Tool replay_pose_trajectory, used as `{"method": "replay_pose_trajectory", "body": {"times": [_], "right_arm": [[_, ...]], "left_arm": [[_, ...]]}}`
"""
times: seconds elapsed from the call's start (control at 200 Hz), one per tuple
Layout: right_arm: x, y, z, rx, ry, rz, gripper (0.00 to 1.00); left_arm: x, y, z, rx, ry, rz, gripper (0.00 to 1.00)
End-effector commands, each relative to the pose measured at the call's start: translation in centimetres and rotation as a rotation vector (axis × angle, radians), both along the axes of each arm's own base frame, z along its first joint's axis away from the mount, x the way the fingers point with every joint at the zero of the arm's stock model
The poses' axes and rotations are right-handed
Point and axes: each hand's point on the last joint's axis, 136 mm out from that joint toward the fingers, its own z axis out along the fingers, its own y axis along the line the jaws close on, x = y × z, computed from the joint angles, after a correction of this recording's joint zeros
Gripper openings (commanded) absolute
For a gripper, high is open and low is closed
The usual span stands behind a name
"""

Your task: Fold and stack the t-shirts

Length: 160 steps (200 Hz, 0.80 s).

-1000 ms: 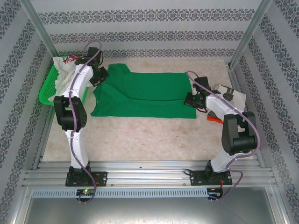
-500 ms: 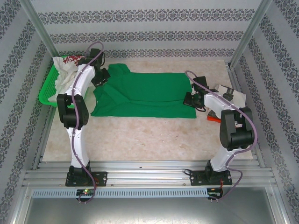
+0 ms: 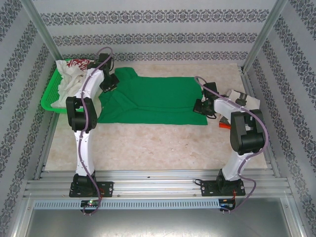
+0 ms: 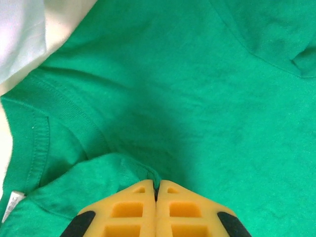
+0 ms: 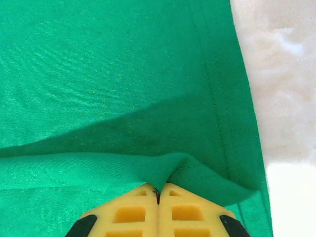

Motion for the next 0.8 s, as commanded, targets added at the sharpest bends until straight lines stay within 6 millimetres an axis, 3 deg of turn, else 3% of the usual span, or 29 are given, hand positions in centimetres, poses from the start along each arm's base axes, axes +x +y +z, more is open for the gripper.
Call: {"method": "replay_pose_trajectory", "body": {"times": [0.0,0.05,0.12,0.24,0.32,0.425,0.52,0.659,0.794], "right_arm": [[1.4,-0.5,0.9,-0.006,-0.046,-0.026,0.19],[1.5,-0.3,1.3,-0.002,-0.073,-0.023,0.33],[1.6,-0.3,2.3,0.004,-0.118,-0.024,0.48],[1.1,-0.4,3.9,-0.01,-0.173,-0.02,0.6],[0.6,-0.2,4.7,-0.035,-0.21,-0.007,0.64],[0.0,0.7,4.8,-0.05,-0.224,0.013,0.65],[-0.1,2.6,3.6,-0.024,-0.205,0.049,0.65],[0.1,5.8,1.8,0.003,-0.165,0.101,0.65],[-0.2,7.0,-0.7,0.058,-0.096,0.088,0.65]], "left_arm": [[0.2,-0.8,-0.4,-0.024,0.012,0.009,0.21],[0.4,-0.9,-0.3,-0.036,0.007,0.018,0.42],[0.6,-1.1,0.1,-0.045,-0.005,0.023,0.58],[0.7,-1.5,1.2,-0.042,-0.029,0.008,0.86],[0.3,-1.9,2.3,-0.026,-0.042,-0.02,0.99],[-0.4,-2.6,3.4,0.007,-0.066,-0.052,1.0],[-1.7,-3.6,3.0,-0.001,-0.082,-0.062,1.0],[-4.2,-4.8,0.6,-0.084,-0.092,-0.016,0.95],[-6.7,-5.3,-2.3,-0.148,-0.084,0.008,0.93]]}}
